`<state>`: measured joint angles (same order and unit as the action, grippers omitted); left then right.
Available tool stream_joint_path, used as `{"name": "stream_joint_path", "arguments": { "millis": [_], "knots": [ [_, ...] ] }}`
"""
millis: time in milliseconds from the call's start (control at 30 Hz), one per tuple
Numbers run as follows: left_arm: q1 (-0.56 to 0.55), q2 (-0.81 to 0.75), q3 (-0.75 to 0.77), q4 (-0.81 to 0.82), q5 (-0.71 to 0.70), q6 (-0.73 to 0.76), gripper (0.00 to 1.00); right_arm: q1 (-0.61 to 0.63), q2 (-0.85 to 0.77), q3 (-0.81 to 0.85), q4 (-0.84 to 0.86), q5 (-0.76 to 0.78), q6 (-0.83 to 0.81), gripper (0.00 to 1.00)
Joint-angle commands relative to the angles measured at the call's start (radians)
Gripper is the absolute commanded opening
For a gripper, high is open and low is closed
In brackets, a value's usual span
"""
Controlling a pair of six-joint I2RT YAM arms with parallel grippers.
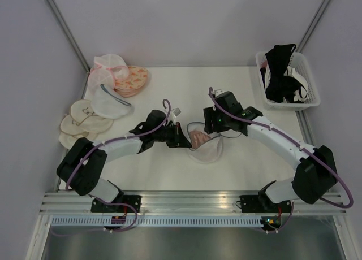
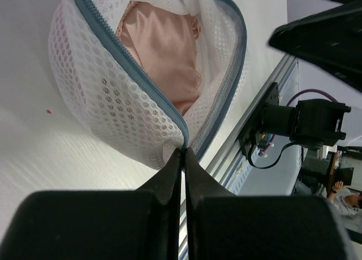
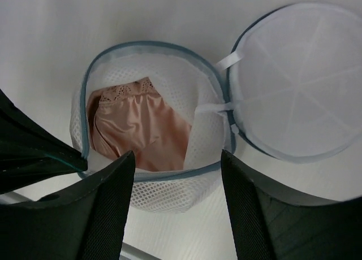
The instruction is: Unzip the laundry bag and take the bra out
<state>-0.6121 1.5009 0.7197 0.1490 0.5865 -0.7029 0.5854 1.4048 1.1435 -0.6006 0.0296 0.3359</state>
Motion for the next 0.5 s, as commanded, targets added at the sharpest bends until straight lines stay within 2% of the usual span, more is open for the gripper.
{"name": "stream_joint_path", "arguments": {
  "millis": [0,133,300,400,467],
  "knots": [
    [-0.032,0.019,-0.034,0.086,0.013,-0.033,0.02,0.030,0.025,-0.070,0.094,-0.147,-0.012,0.65],
    [-0.049,0.044,-0.057,0.116,0.003,-0.056,0.02,0.091,0.048,-0.131,0.165,-0.210,0.012,0.60],
    [-0.057,0.055,-0.083,0.136,-0.011,-0.072,0.02,0.165,0.088,-0.153,0.226,-0.220,0.040,0.60],
    [-0.058,0.051,-0.091,0.135,-0.011,-0.072,0.02,0.178,0.132,-0.142,0.234,-0.183,0.048,0.59],
    [-0.058,0.042,-0.100,0.136,-0.011,-0.073,0.02,0.183,0.161,-0.120,0.211,-0.102,0.055,0.58]
  ]
}}
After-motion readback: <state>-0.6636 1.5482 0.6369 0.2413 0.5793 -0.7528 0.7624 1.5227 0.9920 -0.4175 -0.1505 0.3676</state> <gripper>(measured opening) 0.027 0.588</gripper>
